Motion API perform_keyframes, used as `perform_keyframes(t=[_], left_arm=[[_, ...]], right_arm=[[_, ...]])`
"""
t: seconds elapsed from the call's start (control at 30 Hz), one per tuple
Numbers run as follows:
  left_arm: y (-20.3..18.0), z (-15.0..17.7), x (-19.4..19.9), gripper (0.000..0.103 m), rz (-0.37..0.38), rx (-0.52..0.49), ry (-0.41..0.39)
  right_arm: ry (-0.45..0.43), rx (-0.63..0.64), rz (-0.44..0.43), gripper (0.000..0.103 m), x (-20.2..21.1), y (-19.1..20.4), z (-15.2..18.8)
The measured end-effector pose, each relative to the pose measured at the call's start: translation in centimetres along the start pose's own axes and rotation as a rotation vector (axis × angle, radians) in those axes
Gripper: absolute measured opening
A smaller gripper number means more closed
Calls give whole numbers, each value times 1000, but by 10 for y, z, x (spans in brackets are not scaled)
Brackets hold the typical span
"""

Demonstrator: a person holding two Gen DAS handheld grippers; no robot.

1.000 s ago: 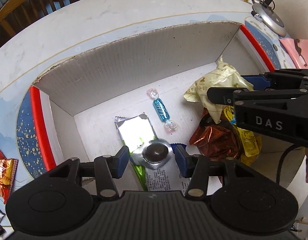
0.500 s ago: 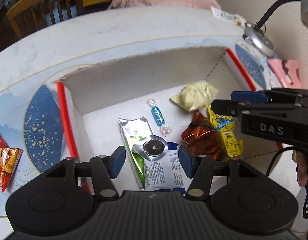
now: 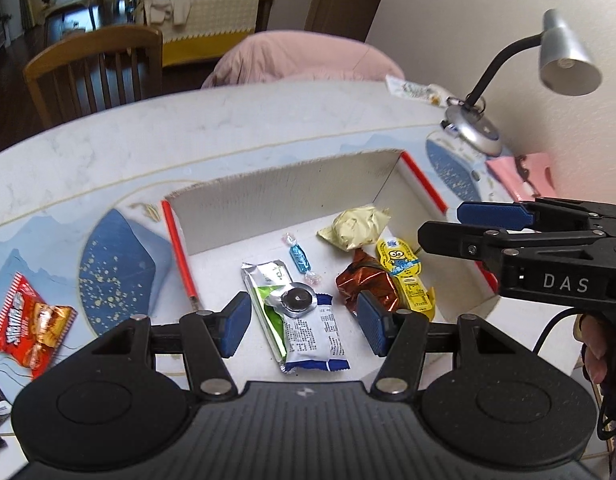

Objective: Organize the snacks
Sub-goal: 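Withdraw both tools from the box back over the snack pile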

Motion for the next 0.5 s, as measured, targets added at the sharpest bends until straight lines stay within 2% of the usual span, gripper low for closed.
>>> perform_keyframes(t=[0.33, 0.4, 0.47, 0.5], left_arm=[[38, 11, 56, 57, -27, 7, -143], [49, 15, 65, 58, -28, 18, -163], [61, 21, 74, 61, -30, 31, -178], [67, 25, 78, 62, -33, 37, -186]], right_arm=[[-69, 54, -5, 61, 11, 49, -2], [-79, 52, -15, 67, 13, 61, 2], [-92, 53, -24, 80, 12, 72, 4], [-95, 60, -28, 80, 11, 78, 5]])
Point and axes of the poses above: each gripper's, at about its wrist camera, not at the fingertips, and x roughly against the way its jaws point, y to its left, z to its underside, the point moved 9 cm from there along -x, roughly the way its jaws point, and after that the axes turned 11 degrees about -z, right-handed, at the moved point
